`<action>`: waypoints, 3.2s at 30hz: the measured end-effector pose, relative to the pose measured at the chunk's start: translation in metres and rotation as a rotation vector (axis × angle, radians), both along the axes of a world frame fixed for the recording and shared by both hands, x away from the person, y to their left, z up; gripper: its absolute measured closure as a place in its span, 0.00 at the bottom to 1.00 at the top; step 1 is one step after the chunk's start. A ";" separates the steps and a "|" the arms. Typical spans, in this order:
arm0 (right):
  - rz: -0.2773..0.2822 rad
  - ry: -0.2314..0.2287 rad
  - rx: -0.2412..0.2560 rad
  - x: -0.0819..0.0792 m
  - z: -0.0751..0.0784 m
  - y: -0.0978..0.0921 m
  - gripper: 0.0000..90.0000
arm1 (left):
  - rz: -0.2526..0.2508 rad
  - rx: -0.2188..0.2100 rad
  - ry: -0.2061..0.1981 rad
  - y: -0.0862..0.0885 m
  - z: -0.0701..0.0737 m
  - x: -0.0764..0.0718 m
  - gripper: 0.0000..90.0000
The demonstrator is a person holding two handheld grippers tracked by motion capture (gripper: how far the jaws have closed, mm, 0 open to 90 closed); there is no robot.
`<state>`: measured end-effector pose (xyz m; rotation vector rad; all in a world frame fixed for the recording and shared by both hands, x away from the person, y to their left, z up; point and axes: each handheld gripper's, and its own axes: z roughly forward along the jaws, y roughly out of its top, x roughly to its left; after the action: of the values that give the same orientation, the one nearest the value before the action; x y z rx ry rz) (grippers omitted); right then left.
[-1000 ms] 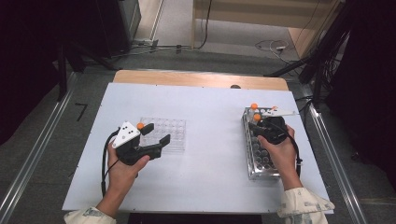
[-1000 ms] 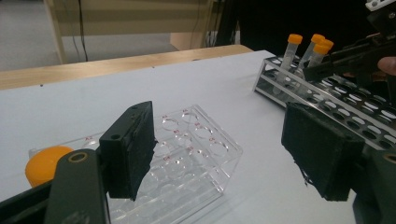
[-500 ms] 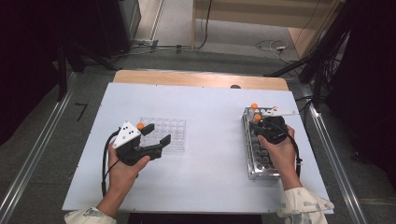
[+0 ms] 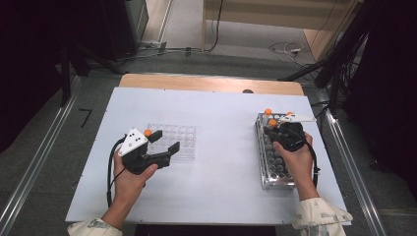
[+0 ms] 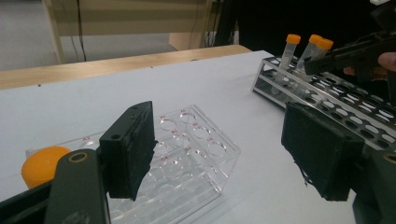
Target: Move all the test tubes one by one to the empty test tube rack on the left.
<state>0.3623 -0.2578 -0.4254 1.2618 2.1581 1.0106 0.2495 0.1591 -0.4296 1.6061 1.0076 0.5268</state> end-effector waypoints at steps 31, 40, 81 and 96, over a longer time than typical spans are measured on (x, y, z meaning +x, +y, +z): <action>0.077 -0.109 0.068 -0.033 0.053 0.013 0.80 | -0.008 0.006 -0.017 -0.003 0.002 -0.002 0.23; 0.207 -0.072 0.083 -0.045 0.051 0.045 0.80 | -0.009 0.010 -0.019 -0.005 0.002 -0.001 0.17; 0.502 0.022 0.028 -0.074 0.007 0.143 0.80 | -0.156 -0.002 -0.045 -0.048 0.002 -0.007 0.26; 0.548 0.034 0.011 -0.082 -0.001 0.160 0.80 | -0.221 -0.003 -0.027 -0.062 0.000 -0.006 0.40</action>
<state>0.2804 -0.0976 -0.4268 0.6968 2.5944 1.2085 0.2437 0.0976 -0.4301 1.6785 0.7980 0.3944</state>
